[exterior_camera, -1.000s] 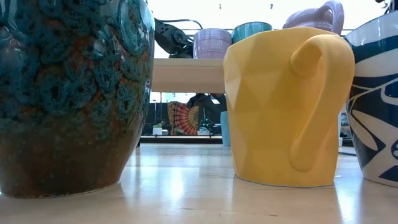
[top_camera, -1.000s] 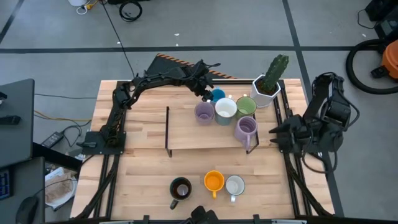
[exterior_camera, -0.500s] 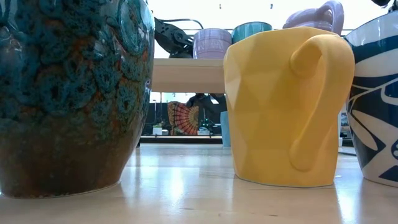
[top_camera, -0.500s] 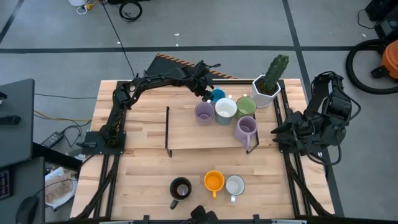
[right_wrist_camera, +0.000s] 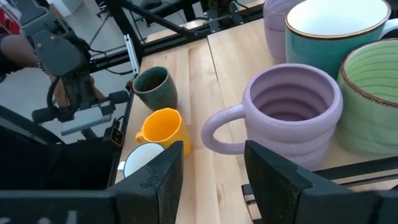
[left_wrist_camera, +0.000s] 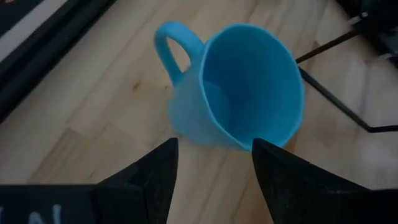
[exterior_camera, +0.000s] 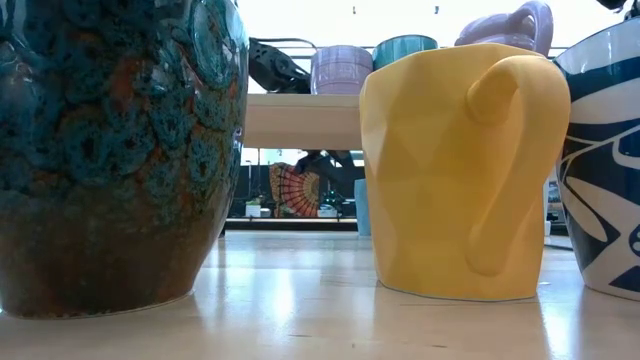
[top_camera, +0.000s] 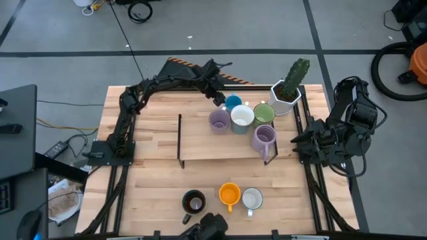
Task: Place coffee mugs
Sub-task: Put the patterned dark blue mug on the shelf
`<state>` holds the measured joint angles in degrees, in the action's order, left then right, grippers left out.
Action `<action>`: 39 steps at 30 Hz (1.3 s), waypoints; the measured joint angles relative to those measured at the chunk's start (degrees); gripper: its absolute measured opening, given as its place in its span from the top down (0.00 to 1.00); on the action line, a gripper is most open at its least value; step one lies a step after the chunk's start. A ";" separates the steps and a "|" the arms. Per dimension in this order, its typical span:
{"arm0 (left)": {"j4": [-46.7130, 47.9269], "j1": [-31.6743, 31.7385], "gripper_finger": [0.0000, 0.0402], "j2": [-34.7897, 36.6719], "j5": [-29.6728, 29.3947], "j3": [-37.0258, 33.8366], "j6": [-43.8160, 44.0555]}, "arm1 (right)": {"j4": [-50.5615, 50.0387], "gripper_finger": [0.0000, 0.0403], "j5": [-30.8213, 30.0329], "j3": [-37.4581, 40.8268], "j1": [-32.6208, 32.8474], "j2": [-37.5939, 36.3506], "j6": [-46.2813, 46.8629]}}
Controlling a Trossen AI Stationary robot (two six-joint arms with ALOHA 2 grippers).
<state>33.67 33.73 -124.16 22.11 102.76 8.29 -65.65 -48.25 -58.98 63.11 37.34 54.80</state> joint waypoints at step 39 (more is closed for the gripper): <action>-4.53 6.43 0.47 7.32 -3.86 0.07 3.15 | 7.87 0.56 -2.75 -10.38 -17.07 1.28 -20.16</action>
<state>29.14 40.16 -116.84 18.25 102.84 11.45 -57.78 -51.00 -69.36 46.04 38.62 34.64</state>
